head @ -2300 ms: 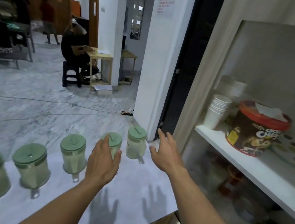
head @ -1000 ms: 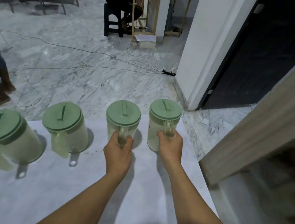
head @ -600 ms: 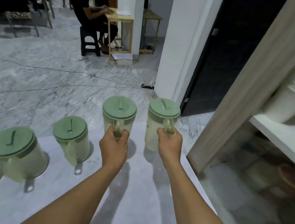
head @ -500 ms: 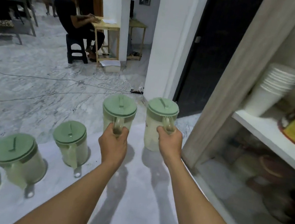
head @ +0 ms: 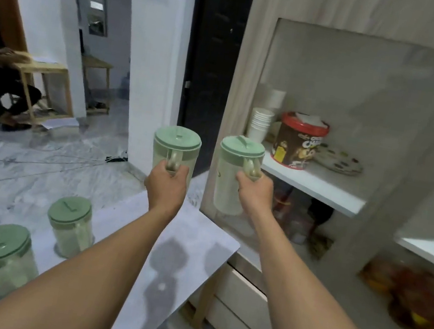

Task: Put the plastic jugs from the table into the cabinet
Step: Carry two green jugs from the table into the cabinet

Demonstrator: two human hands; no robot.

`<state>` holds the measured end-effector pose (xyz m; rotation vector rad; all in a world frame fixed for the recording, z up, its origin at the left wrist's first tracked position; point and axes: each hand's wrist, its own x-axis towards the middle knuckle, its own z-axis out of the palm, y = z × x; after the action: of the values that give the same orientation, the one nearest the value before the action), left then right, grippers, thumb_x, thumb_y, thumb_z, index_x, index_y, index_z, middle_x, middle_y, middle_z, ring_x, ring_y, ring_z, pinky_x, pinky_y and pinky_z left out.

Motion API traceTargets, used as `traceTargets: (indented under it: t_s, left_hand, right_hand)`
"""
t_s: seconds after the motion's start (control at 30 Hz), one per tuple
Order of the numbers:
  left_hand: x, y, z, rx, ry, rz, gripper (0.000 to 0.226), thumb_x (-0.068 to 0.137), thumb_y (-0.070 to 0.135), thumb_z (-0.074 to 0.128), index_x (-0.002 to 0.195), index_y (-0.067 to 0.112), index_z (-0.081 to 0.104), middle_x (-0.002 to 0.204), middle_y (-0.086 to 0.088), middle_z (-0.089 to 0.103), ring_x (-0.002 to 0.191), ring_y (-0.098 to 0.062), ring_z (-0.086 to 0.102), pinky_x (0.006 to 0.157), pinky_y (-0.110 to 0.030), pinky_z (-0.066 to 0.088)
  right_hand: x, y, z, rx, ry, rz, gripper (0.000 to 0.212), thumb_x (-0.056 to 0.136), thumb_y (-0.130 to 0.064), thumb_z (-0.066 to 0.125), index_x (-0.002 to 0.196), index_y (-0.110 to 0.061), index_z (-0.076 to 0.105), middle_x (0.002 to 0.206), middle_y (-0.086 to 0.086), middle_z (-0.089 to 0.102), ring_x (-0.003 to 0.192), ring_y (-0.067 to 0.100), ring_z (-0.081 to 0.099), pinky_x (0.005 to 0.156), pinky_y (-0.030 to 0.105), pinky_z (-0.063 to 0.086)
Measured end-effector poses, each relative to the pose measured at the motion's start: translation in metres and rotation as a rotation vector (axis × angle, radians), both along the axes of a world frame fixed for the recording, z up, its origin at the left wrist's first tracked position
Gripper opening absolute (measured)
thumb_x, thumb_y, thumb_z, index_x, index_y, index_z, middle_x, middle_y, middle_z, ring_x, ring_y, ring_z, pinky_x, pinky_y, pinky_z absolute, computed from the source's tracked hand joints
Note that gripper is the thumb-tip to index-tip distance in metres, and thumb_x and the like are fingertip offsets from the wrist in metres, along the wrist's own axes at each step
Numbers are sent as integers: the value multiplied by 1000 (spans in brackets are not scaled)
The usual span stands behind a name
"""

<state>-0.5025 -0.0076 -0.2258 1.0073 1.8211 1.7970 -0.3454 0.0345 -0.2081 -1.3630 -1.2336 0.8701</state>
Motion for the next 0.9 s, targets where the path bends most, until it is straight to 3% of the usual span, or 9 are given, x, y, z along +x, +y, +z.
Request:
traceTargets:
  t_s: [0.13,0.3,0.5,0.67,0.77,0.9]
  left_hand:
    - [33,-27,35,23,28,-83,22,83,26,57,75,6,57,64,-3,58,61,-18,52,52,-27,37]
    - [78,-70,74,76,98,-190,21,83,30,58,70,12,57,65,-1,59,60,-14,51,53,-29,35]
    - [142,-132,106,123,142,-266,21,85,33,60,73,15,63,65,4,58,61,-13,52,57,-27,32]
    - [206,-172,128,188,101,-411,24,82,36,61,77,13,67,73,-2,67,74,-25,63,66,-33,48]
    - [250,-200,142,212,104,-465,25,82,33,61,79,10,69,71,-3,65,75,-27,59,66,-31,40]
    - [306,-229,151,234,93,-569,24,83,32,60,77,11,68,74,-6,67,72,-26,61,64,-31,43]
  right_hand:
    - [41,-42,33,49,-9,-86,8,84,-19,65,86,-14,69,78,4,71,72,20,65,66,32,50]
    - [91,-100,70,100,3,-185,8,84,-21,65,77,-17,65,81,3,71,75,20,64,71,32,49]
    - [164,-181,108,168,-18,-347,19,84,-24,67,98,-12,72,94,8,75,87,26,69,81,38,54]
    - [234,-248,138,212,-49,-430,18,89,-23,64,103,-12,69,90,5,71,82,22,64,68,29,46]
    - [270,-287,150,233,-78,-495,11,90,-23,64,97,-15,65,77,-2,64,70,17,60,54,25,41]
    - [320,-329,158,257,-101,-606,11,89,-24,65,93,-15,65,82,2,67,73,19,60,61,28,42]
